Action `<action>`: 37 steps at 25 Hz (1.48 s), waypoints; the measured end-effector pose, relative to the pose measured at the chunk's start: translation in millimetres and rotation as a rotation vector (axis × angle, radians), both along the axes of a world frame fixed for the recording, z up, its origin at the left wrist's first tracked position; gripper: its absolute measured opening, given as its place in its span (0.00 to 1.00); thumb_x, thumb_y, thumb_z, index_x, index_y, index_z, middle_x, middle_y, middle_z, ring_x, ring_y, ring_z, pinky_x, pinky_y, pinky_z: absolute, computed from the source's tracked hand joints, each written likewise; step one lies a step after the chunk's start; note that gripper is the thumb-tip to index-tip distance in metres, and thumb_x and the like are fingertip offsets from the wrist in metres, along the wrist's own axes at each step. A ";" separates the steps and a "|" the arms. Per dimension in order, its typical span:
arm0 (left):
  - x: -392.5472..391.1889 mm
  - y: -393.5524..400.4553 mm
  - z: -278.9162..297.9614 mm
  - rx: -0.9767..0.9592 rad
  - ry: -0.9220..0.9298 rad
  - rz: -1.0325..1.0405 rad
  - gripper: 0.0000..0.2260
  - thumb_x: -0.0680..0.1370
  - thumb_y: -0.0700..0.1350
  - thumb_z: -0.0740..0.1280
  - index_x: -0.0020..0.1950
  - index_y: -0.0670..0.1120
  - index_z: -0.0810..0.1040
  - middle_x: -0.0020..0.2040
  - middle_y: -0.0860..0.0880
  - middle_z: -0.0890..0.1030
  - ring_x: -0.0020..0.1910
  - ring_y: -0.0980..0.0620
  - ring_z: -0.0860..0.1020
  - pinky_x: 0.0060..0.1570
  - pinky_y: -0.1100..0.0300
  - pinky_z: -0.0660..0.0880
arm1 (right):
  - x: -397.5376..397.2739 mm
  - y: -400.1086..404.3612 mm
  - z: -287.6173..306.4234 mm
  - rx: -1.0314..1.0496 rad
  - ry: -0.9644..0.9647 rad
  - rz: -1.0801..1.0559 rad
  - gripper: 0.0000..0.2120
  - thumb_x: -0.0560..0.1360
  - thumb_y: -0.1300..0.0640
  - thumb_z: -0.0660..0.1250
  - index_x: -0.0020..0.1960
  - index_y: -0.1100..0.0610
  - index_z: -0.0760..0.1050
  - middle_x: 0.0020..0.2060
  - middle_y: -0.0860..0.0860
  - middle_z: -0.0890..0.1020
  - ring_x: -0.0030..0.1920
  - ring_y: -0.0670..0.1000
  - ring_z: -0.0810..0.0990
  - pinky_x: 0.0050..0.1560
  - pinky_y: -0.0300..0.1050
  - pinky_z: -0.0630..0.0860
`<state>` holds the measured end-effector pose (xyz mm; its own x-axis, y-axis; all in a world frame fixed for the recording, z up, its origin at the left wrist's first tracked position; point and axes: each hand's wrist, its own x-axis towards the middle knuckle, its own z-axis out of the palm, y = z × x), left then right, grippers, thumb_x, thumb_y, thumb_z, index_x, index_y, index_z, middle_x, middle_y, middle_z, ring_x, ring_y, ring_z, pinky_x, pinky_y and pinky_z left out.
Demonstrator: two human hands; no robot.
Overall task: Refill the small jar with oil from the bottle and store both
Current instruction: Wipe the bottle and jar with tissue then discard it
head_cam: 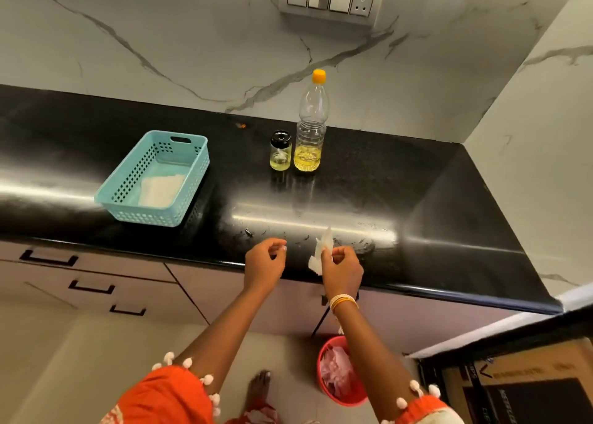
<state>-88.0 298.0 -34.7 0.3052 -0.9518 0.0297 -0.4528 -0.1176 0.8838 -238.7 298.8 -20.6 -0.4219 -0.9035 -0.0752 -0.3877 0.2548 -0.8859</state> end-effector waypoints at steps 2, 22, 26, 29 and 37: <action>2.2 11.5 -2.5 -0.037 -0.068 -0.028 0.08 0.77 0.41 0.67 0.53 0.45 0.83 0.48 0.50 0.84 0.48 0.54 0.81 0.50 0.62 0.77 | -4.4 5.1 -3.8 -0.023 0.082 0.025 0.09 0.74 0.52 0.69 0.40 0.55 0.73 0.39 0.50 0.79 0.40 0.49 0.78 0.32 0.33 0.68; 130.2 -30.5 -24.0 -0.014 -0.650 -0.237 0.19 0.81 0.45 0.61 0.71 0.44 0.69 0.73 0.45 0.69 0.75 0.48 0.63 0.74 0.48 0.57 | 36.0 -3.3 -48.5 0.040 0.663 0.156 0.18 0.80 0.58 0.57 0.68 0.62 0.67 0.70 0.59 0.69 0.73 0.60 0.63 0.71 0.55 0.64; 136.7 -49.1 -34.3 -0.021 -0.685 -0.244 0.18 0.81 0.45 0.59 0.70 0.43 0.70 0.73 0.45 0.70 0.74 0.48 0.64 0.74 0.49 0.58 | 81.9 -12.3 -43.9 0.119 0.666 0.172 0.23 0.79 0.58 0.54 0.73 0.63 0.61 0.74 0.60 0.62 0.75 0.59 0.58 0.74 0.54 0.58; 137.9 -55.5 -42.2 -0.025 -0.717 -0.232 0.18 0.82 0.45 0.57 0.71 0.42 0.70 0.73 0.44 0.70 0.74 0.47 0.65 0.73 0.48 0.59 | 125.2 -22.8 -39.7 0.015 0.620 0.406 0.28 0.75 0.66 0.55 0.75 0.62 0.56 0.75 0.58 0.60 0.76 0.57 0.56 0.76 0.53 0.55; 139.5 -54.7 -45.5 -0.033 -0.740 -0.239 0.21 0.80 0.48 0.52 0.70 0.43 0.71 0.71 0.45 0.72 0.73 0.48 0.66 0.74 0.49 0.59 | 61.8 -62.8 -32.2 -0.019 0.825 0.409 0.30 0.69 0.73 0.58 0.70 0.59 0.66 0.68 0.58 0.71 0.65 0.60 0.71 0.67 0.54 0.69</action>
